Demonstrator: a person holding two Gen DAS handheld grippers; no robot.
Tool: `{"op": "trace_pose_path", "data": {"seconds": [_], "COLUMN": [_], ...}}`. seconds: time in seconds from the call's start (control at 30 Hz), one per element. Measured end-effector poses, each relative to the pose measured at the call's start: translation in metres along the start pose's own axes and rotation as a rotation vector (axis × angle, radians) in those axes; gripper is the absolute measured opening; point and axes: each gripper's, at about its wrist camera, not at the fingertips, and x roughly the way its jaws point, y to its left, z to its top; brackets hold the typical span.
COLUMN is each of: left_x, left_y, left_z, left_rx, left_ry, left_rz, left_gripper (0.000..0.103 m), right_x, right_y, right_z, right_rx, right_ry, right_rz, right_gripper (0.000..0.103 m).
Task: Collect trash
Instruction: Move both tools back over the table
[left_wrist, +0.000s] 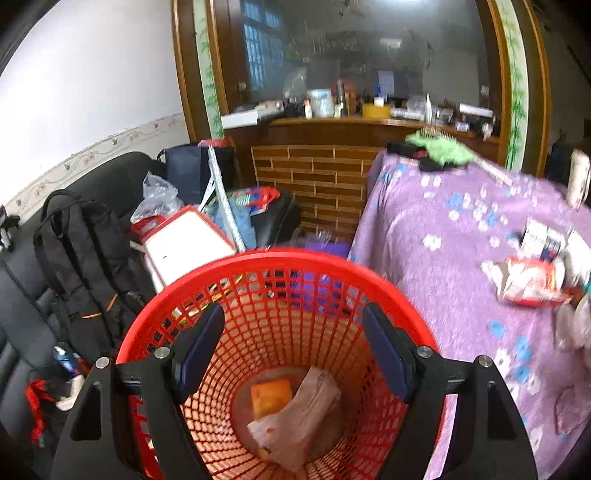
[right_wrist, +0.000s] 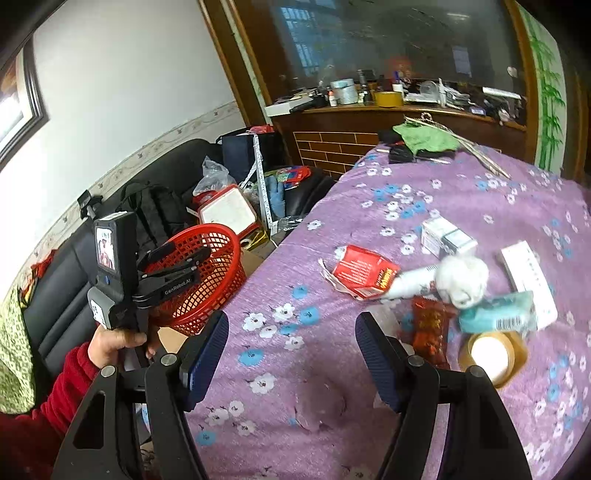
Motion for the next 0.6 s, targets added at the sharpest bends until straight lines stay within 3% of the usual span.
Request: {"op": "trace_pose_path", "data": {"seconds": [0.37,0.53,0.6], "left_x": [-0.023,-0.058,-0.079], "left_y": [0.008,0.008,0.005], "left_z": [-0.008,-0.006,-0.004], "left_rx": [-0.032,-0.006,0.004], "left_ry": [0.015,-0.056,-0.079], "left_rz": [-0.05,-0.021,-0.05], "left_gripper": [0.076,0.076,0.077], "right_x": [-0.004,-0.017,-0.025], "right_y": [-0.008,-0.018,-0.024], "right_z": [-0.009,-0.014,-0.018], "right_rx": [0.006,0.017,0.025], "right_ry": [-0.007,-0.024,-0.037], "right_rz": [-0.009,-0.037,-0.06], "right_gripper": [0.075,0.075,0.075]}}
